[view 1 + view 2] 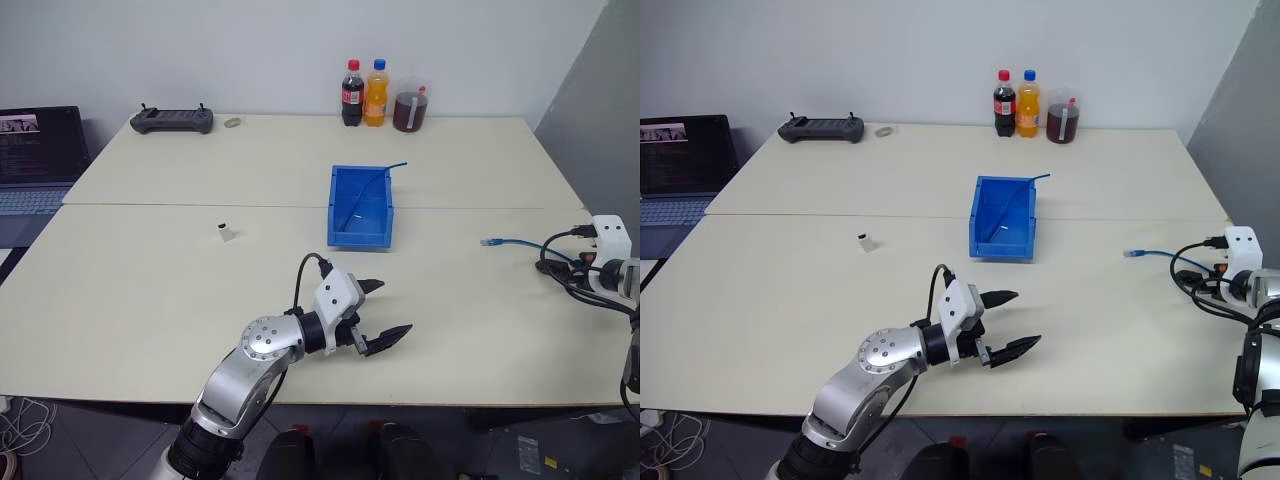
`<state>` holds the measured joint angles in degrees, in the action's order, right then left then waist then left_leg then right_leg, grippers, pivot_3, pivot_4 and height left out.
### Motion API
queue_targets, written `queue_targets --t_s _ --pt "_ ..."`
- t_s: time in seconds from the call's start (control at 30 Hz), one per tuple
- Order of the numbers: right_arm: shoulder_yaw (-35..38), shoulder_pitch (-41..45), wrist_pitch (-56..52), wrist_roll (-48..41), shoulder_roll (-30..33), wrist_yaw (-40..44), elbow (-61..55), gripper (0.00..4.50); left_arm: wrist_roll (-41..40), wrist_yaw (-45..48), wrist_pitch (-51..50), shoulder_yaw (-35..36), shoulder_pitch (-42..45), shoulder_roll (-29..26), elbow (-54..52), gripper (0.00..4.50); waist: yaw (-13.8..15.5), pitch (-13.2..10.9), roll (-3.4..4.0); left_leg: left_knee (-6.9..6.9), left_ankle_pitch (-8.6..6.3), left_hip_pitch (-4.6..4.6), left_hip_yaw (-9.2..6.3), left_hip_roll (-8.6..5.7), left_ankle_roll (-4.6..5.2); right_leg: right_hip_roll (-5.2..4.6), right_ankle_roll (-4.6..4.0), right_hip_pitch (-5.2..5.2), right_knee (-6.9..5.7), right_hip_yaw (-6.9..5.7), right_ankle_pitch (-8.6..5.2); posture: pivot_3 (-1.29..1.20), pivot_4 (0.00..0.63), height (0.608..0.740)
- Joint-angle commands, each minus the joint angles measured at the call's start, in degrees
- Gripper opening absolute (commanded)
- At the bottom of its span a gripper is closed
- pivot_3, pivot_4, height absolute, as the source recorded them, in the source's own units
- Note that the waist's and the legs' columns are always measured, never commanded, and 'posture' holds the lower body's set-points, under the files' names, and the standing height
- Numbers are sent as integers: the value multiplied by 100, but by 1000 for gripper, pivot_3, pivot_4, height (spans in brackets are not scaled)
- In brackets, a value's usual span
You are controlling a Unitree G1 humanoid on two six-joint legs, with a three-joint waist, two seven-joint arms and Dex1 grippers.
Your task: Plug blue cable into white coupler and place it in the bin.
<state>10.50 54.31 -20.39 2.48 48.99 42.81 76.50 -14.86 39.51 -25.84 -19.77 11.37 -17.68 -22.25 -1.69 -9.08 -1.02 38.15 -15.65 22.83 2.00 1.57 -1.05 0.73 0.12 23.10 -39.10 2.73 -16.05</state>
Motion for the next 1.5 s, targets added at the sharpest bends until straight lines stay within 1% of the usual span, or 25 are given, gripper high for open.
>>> queue_targets --t_s 0.03,0.1,0.2,0.37,0.47,0.6,0.77,0.97,1.13,1.17,1.2,1.3,1.37,1.4,1.5 --pt "323 33 304 -311 124 -217 -186 4190 -90 41 50 43 51 -19 -212 4500 0 0 0 0 1 0 0 0 -1 0 0 0 0 0 0 0 150 740" --pt "454 102 429 -412 147 -472 -186 4190 -110 62 50 49 46 -50 -215 4500 -1 0 1 0 1 0 1 0 -1 0 0 0 0 2 0 0 150 740" --pt "469 117 517 -416 146 -597 -178 4190 -136 93 59 42 50 -78 -198 4500 -6 0 1 -1 1 -1 1 1 -1 1 0 0 0 1 0 0 150 740" --pt "110 -13 467 -114 107 -593 -110 4190 -138 144 73 25 166 -58 -92 4500 0 0 1 -1 1 0 0 0 -2 2 0 0 1 1 0 0 150 740" --pt "32 -12 236 -73 81 -553 -59 4190 -109 162 82 23 233 -59 -44 4500 0 0 1 -1 1 0 0 0 -3 2 0 0 1 0 0 0 150 740" --pt "30 113 -86 -80 64 -912 -20 4190 -160 207 43 21 200 -104 -88 4500 -10 1 2 -1 3 0 2 1 -5 2 0 0 1 3 0 0 150 740" --pt "215 228 -423 -261 8 -1221 -1 4190 -178 165 -18 26 168 -102 -157 4500 -4 1 2 -1 3 0 0 1 -5 2 0 0 1 1 0 0 150 740" --pt "397 265 -685 -401 -6 -1240 -5 4190 -259 124 -127 105 131 -116 -208 4500 0 1 2 -1 2 0 0 0 -4 2 0 0 1 1 0 0 150 740" --pt "398 296 -913 -455 -45 -994 -27 4190 -280 154 -149 86 150 -166 -193 4500 -11 1 2 -1 2 0 0 1 -3 3 0 0 1 2 0 0 150 740" --pt "382 296 -914 -445 -46 -937 -33 3820 -288 157 -143 98 165 -171 -181 4500 -10 1 2 -1 1 0 0 2 -3 3 0 0 1 1 0 0 150 740" --pt "389 297 -922 -449 -46 -929 -35 3740 -296 163 -139 108 174 -178 -173 4500 -11 1 2 -1 1 0 0 2 -2 3 0 0 1 1 0 0 150 740" --pt "379 294 -912 -429 -41 -944 -41 2997 -308 173 -130 124 194 -187 -149 4500 -14 1 2 -1 1 -1 1 2 -2 4 0 0 1 2 0 0 150 740" --pt "360 294 -903 -412 -42 -922 -48 2599 -315 180 -122 135 196 -195 -140 4500 -15 1 2 -1 1 -1 0 2 -2 4 0 0 1 2 0 0 150 740" --pt "355 297 -907 -411 -42 -910 -50 2289 -320 180 -122 137 195 -198 -139 4500 -15 1 2 -1 1 -1 0 2 -1 4 0 0 1 2 0 0 150 740" --pt "332 288 -901 -395 -41 -863 -52 1566 -326 183 -113 126 202 -205 -126 4500 -15 1 2 -1 1 -1 1 2 -2 4 0 0 1 2 0 0 150 740"
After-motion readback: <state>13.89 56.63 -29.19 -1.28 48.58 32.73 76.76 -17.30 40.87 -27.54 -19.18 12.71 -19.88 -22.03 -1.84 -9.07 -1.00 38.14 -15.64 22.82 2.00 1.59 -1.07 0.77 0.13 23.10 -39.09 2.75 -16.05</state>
